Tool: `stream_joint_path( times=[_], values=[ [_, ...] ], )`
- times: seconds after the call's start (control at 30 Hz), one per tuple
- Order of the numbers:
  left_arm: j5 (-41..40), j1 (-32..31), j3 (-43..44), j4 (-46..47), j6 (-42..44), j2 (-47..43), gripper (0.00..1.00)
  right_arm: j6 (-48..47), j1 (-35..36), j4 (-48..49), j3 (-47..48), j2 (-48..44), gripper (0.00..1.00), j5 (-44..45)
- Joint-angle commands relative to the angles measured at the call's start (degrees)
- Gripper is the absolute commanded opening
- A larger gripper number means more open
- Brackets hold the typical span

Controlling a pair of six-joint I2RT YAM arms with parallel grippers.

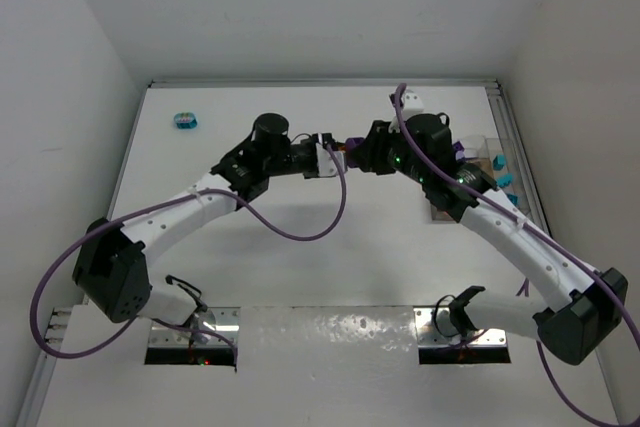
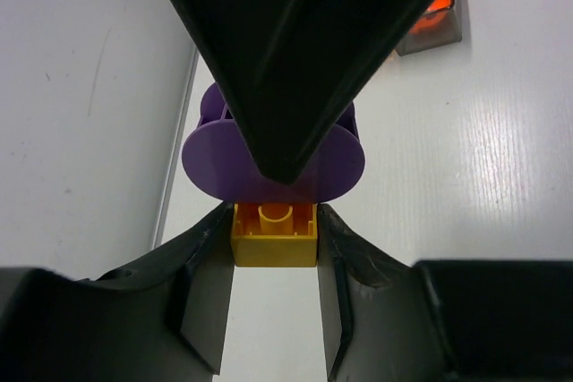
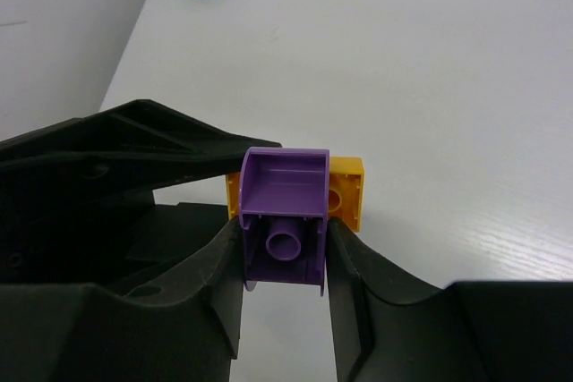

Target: Sort the legos into containers by color

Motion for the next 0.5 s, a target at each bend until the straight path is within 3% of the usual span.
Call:
stream_joint_path(
  times=[0.0,0.1,0.23,0.37,0.47],
  values=[
    [-7.48,-0.56,3.21,-0.38,-3.59,2.36,0.00,-0.13,-0.73,-4.68,4.04,-1.72,0.00,8.59],
    [-19.95,0.32,3.73,-5.72,-7.08,6.40,0.00,2.05,-4.84,-10.92,6.05,-3.73,0.00,20.17],
    [-19.38,3.75,2.61,-10.50,-11.23,7.29,0.00,5.05,-9.34,-16.73,7.12,-4.80,0.00,27.23],
    [-18.76,3.75,0.13,-7.26,-12.02,3.77,0.00,7.07,-11.72,-14.54,5.98,-4.01,0.00,26.72],
    [-19.81,3.75,1.54,-8.13,-13.87,3.42,0.00,11.63,-13.64,-12.79,5.10,-2.86,0.00,31.18]
  ],
)
